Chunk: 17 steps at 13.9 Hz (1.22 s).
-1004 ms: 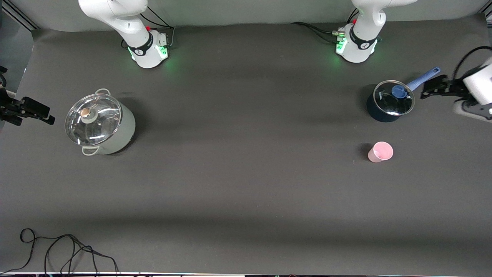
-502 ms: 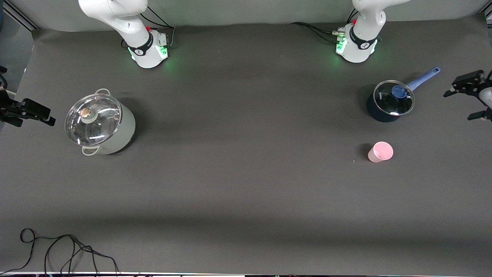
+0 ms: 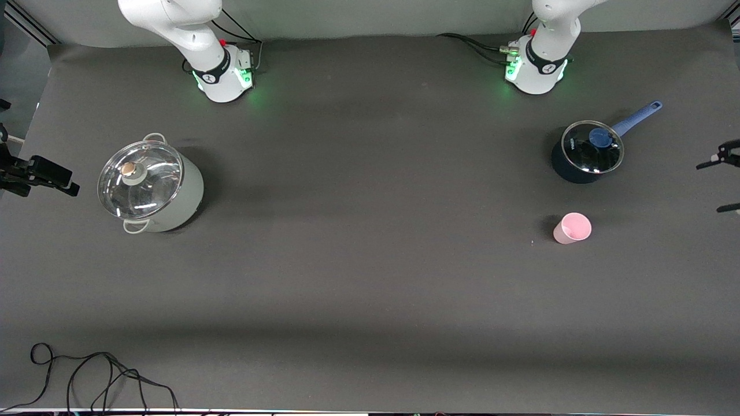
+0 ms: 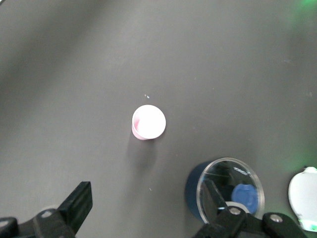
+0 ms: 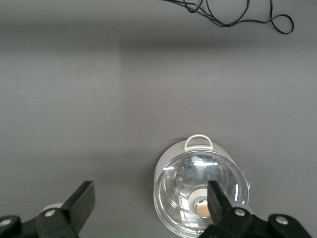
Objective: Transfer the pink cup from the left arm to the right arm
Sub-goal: 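Lower the left gripper onto the pink cup and close on it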
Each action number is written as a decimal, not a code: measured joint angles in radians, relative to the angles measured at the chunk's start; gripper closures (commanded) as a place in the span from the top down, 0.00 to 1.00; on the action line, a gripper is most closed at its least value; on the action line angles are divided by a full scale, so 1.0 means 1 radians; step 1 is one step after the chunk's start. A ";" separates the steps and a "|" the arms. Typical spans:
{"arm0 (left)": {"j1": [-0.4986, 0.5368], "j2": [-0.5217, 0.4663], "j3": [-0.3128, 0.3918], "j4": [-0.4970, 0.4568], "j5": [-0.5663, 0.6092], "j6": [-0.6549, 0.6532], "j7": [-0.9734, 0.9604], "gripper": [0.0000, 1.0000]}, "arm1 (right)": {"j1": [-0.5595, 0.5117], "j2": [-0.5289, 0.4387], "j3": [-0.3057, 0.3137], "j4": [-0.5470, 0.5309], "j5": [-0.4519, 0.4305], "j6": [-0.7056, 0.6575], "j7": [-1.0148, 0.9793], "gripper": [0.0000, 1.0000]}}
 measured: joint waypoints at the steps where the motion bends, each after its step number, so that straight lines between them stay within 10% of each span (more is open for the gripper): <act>1: 0.031 0.052 0.000 0.003 -0.054 0.001 0.092 0.99 | 0.000 0.001 0.000 0.000 0.000 0.000 0.000 1.00; 17: 0.134 0.691 -0.020 0.086 -0.499 -0.061 0.893 0.99 | 0.002 0.009 0.001 -0.001 0.000 0.019 0.000 1.00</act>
